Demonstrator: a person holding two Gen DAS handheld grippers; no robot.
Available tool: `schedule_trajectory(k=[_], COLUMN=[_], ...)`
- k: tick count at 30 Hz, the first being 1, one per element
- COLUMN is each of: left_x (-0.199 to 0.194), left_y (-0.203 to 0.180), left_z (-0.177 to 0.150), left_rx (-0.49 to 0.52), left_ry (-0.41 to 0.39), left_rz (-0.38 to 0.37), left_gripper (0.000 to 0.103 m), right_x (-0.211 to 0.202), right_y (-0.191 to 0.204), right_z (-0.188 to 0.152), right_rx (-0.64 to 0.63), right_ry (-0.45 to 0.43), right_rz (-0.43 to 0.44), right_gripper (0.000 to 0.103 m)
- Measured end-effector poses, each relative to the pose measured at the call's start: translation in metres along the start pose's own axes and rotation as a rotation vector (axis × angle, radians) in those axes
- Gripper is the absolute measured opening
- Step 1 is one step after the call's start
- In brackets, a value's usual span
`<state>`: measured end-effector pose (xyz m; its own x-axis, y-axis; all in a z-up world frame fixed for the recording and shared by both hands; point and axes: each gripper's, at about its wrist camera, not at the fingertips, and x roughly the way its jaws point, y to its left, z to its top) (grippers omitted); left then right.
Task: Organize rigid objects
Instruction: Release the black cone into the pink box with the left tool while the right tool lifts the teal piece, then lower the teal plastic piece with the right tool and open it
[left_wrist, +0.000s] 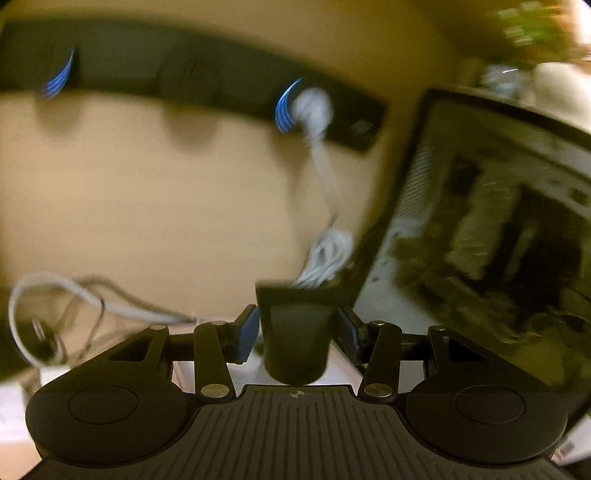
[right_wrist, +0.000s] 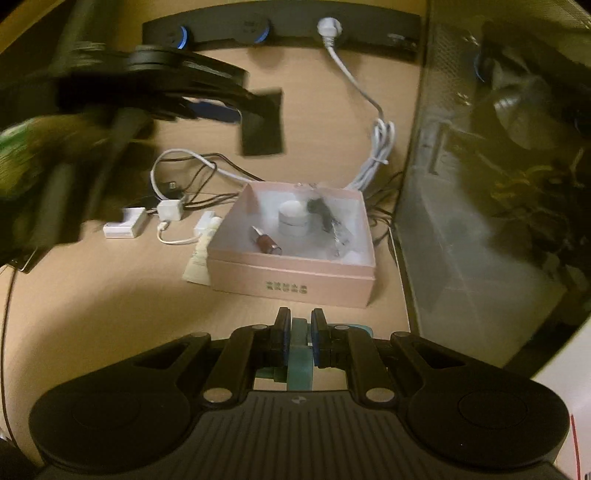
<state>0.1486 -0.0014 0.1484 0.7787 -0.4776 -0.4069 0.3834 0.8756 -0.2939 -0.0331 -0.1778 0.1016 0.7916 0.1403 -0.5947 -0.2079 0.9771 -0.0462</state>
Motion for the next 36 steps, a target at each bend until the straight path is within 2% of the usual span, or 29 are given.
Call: schedule_trajectory(k=[2,5,8,10,14,19,21,23,24,26,28,29,34,36], left_x=[0.002,-0.013,-0.031,-0.043,-0.068,-0.096,-0.103,-0.108,-0.109,-0.107,-0.103,-0.100,-0.084,-0.080], left_y=[0.008,0.018,0.025,0.029,0.043,0.059,0.065,0.071,0.074,0.079,0.080,0.080,0.067,0.059], left_z=[-0.011,-0.040,-0.074,-0.096,-0.127,-0.138,-0.139,-0.142,-0.144,-0.146,-0.149,-0.149,-0.147,-0.146], left_rx=[-0.045,-0.073,-0.077,-0.091,-0.167,-0.229,-0.241,-0.253,-0.261,-0.284,-0.294,-0.294,-0.263,-0.241], left_ry=[0.009,0.036,0.114,0.178,0.232,0.227,0.224,0.228,0.233,0.243,0.257,0.264,0.282,0.287], left_rz=[0.026,0.026,0.056,0.082,0.136,0.186,0.213,0.235,0.243,0.251,0.252,0.249,0.228,0.217], left_gripper=[0.049,0.049,0.049,0.049,0.049,0.049,0.049,0.049,0.049,0.049,0.049,0.049,0.049,0.049], right_x=[0.000,0.003,0.007,0.012,0.017,0.023,0.026,0.025,0.024,0.025,0.031,0.032,0.036,0.036], right_y=[-0.004,-0.009,-0.013,-0.016,-0.022,-0.026,-0.027,-0.025,-0.023,-0.021,-0.014,-0.011,-0.007,-0.001], right_z=[-0.006,-0.013,-0.012,-0.004,0.040,0.114,0.131,0.133,0.129,0.111,0.087,0.075,0.007,-0.021], right_rx=[0.010,0.027,0.027,0.016,0.016,0.022,0.022,0.006,0.001,-0.013,-0.044,-0.054,-0.033,-0.065], right_ry=[0.011,0.033,0.046,0.033,-0.050,-0.182,-0.200,-0.202,-0.199,-0.170,-0.127,-0.108,0.020,0.071], right_rz=[-0.009,-0.009,0.000,0.005,0.036,0.075,0.099,0.118,0.131,0.163,0.163,0.154,0.137,0.126], right_gripper=[0.011,0.011,0.011,0.005,0.004,0.003,0.003,0.003,0.004,0.013,0.045,0.049,0.050,0.050])
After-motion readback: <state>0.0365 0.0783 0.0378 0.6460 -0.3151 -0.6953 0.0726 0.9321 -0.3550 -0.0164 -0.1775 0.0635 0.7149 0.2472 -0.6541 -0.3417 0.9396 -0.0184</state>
